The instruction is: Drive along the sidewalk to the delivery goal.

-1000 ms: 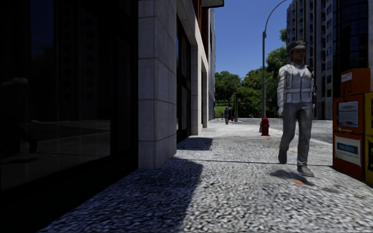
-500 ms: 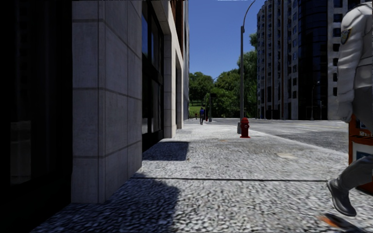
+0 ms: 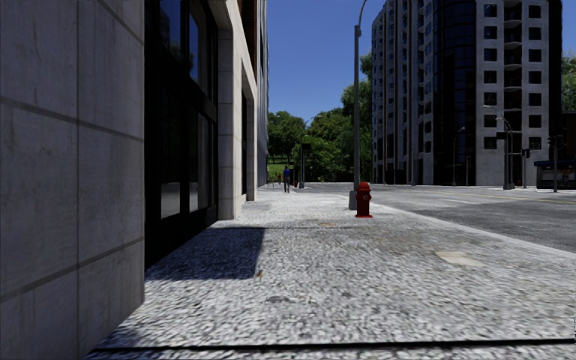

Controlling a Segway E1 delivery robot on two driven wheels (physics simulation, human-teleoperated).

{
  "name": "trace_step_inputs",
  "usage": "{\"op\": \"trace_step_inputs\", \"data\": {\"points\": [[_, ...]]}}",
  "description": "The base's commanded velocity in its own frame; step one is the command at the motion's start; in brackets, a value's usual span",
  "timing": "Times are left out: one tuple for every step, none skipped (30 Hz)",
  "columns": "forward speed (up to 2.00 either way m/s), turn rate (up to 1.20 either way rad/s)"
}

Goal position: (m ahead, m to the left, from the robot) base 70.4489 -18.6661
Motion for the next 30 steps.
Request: {"op": "trace_step_inputs", "data": {"points": [[2.00, 0.00], [2.00, 0.00], [2.00, 0.00], [2.00, 0.00], [2.00, 0.00], [2.00, 0.00], [1.99, 0.00], [1.99, 0.00], [1.97, 0.00], [1.97, 0.00], [1.96, 0.00], [1.96, 0.00], [1.96, 0.00], [1.95, 0.00], [1.95, 0.00], [1.95, 0.00], [1.95, 0.00], [1.95, 0.00], [1.95, 0.00], [1.95, 0.00], [1.95, 0.00], [1.95, 0.00], [1.95, 0.00], [1.95, 0.00], [1.95, 0.00], [1.95, 0.00], [1.95, 0.00], [1.95, 0.00], [1.96, 0.00], [1.97, 0.00]]}}
